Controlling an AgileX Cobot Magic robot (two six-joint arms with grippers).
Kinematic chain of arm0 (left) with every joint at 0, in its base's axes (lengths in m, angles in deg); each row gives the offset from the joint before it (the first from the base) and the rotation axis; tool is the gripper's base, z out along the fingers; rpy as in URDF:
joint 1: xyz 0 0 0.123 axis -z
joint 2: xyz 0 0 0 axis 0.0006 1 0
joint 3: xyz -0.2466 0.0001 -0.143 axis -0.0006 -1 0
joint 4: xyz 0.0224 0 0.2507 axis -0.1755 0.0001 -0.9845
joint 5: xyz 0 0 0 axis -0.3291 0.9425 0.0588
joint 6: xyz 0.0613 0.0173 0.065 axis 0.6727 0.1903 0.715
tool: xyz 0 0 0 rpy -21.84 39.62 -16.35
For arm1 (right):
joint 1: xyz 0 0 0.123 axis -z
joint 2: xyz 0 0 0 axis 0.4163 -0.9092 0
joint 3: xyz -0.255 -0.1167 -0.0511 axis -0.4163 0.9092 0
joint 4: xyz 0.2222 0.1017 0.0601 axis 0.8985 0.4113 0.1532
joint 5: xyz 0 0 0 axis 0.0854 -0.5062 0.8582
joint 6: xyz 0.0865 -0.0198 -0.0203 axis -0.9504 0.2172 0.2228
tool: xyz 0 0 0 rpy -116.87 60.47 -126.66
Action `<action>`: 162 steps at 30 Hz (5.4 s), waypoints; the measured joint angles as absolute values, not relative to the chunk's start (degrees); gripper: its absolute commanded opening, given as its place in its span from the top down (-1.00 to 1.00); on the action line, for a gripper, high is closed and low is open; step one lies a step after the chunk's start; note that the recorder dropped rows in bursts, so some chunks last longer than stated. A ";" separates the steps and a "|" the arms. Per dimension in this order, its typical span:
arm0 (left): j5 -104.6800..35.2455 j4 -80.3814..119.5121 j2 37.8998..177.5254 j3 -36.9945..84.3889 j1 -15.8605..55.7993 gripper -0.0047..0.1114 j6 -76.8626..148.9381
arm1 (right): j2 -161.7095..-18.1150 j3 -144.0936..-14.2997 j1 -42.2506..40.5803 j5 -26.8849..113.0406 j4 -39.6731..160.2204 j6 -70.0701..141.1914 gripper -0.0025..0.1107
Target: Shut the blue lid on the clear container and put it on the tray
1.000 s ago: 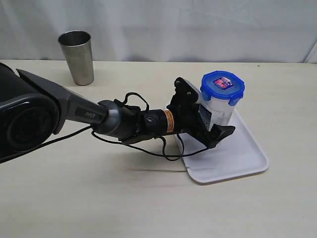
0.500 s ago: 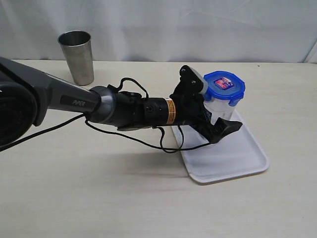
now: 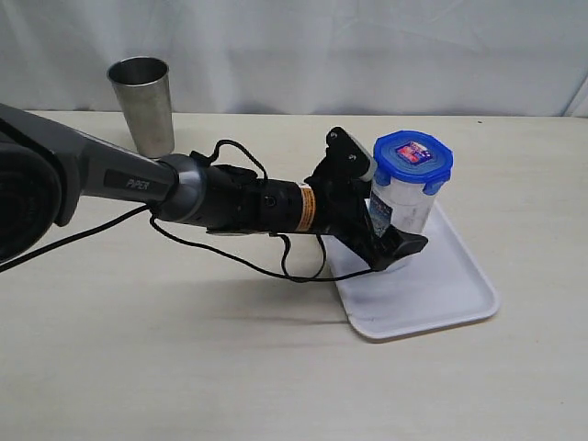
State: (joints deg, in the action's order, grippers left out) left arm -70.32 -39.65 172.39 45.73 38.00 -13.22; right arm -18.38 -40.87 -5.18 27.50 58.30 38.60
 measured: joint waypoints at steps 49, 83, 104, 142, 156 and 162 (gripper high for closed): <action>-66.92 -67.12 159.66 38.04 30.65 0.55 -32.43 | -18.38 -40.87 2.36 27.50 58.30 38.60 0.87; -63.97 -59.73 118.38 4.88 30.65 0.92 -29.66 | -18.38 -40.87 3.78 27.50 58.30 38.60 0.87; -61.53 -59.75 73.98 -20.60 30.65 0.92 -32.31 | -18.38 -40.87 3.78 27.50 58.30 38.60 0.87; -43.77 -0.37 73.62 -20.73 30.65 0.92 13.58 | -18.38 -40.87 3.78 27.50 58.30 38.60 0.87; -44.26 12.88 63.24 -28.30 17.68 0.92 26.27 | -18.38 -40.87 3.78 27.50 58.45 38.60 0.87; -43.33 13.88 54.55 -31.08 9.71 0.92 27.99 | -18.38 -40.87 3.78 27.50 58.45 38.60 0.87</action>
